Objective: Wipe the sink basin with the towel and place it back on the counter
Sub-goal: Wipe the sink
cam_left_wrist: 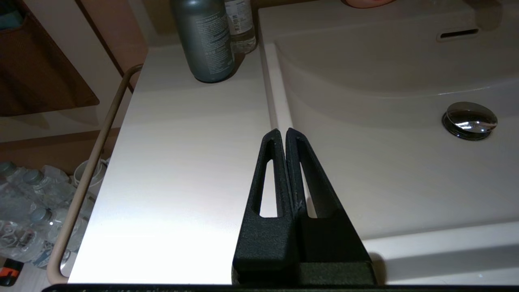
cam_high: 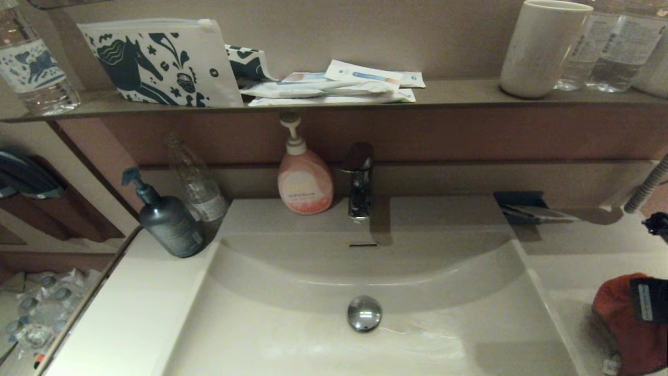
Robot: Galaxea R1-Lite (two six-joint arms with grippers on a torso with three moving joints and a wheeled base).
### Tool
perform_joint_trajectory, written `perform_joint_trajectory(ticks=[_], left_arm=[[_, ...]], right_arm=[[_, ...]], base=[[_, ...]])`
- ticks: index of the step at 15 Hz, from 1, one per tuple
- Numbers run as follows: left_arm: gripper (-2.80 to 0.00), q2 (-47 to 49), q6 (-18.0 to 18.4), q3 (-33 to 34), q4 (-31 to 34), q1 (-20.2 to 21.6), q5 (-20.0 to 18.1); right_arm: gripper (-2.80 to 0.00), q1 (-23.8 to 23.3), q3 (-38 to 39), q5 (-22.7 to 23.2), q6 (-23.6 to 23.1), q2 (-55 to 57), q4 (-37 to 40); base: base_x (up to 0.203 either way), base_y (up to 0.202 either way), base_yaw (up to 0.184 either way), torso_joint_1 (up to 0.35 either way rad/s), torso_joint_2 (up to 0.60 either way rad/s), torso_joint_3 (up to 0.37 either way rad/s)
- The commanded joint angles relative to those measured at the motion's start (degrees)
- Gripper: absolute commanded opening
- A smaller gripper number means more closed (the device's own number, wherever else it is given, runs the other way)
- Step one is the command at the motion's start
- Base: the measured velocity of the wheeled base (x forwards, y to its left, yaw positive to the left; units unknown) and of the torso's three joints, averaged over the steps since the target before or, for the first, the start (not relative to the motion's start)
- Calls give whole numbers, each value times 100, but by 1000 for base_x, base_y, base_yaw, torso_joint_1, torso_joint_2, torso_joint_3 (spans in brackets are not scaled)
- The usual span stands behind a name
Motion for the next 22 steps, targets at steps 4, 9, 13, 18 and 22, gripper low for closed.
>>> perform_joint_trajectory(ticks=[4, 9, 13, 18, 22], left_arm=[[-280, 7, 4, 0, -1, 2, -4], [-280, 7, 4, 0, -9, 2, -4], [-280, 7, 4, 0, -10, 2, -4], [-280, 7, 4, 0, -10, 2, -4], [-280, 7, 4, 0, -1, 2, -4]], right_arm=[[-280, 794, 1327, -12, -507, -351, -38], [-280, 858, 1983, -27, -809, -359, 115], [-280, 827, 2195, 388, -813, -87, 86], [-280, 441, 2216, 2319, -1003, 165, -512], [-280, -160, 2255, 2491, -1587, 969, -1374]], base=[[0, 0, 0, 0, 0, 0], [0, 0, 0, 0, 0, 0], [0, 0, 0, 0, 0, 0], [0, 0, 0, 0, 0, 0], [0, 0, 0, 0, 0, 0]])
